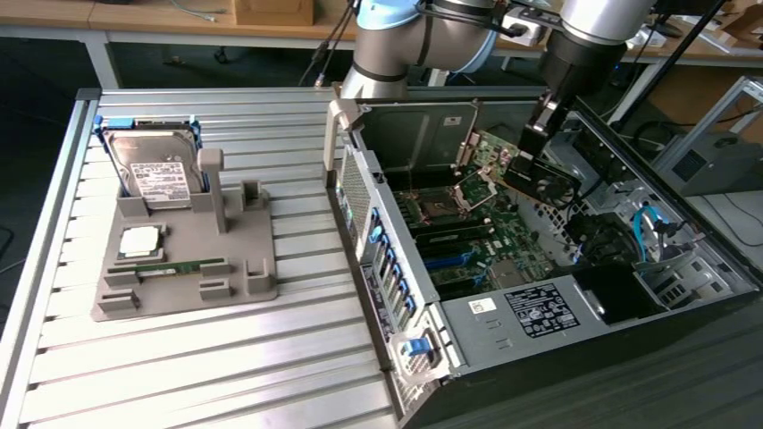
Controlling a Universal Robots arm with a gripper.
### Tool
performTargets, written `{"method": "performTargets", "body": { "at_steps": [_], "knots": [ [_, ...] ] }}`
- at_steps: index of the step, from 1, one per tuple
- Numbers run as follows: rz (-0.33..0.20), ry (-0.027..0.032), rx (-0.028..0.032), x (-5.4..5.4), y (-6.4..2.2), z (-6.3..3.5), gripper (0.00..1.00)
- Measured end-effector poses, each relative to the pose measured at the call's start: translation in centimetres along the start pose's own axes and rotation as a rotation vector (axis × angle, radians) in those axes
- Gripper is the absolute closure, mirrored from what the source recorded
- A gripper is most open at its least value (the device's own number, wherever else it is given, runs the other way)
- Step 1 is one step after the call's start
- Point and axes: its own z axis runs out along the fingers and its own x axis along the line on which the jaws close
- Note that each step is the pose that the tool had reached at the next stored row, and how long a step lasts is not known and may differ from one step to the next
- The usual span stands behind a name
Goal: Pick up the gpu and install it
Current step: 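Insert the gpu into the slot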
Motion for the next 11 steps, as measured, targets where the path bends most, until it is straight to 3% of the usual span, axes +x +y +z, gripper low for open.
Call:
{"method": "performTargets", "body": {
  "at_steps": [11],
  "knots": [
    [-0.025,-0.0011,-0.0005,0.0,0.0,0.03,0.73]
  ]
}}
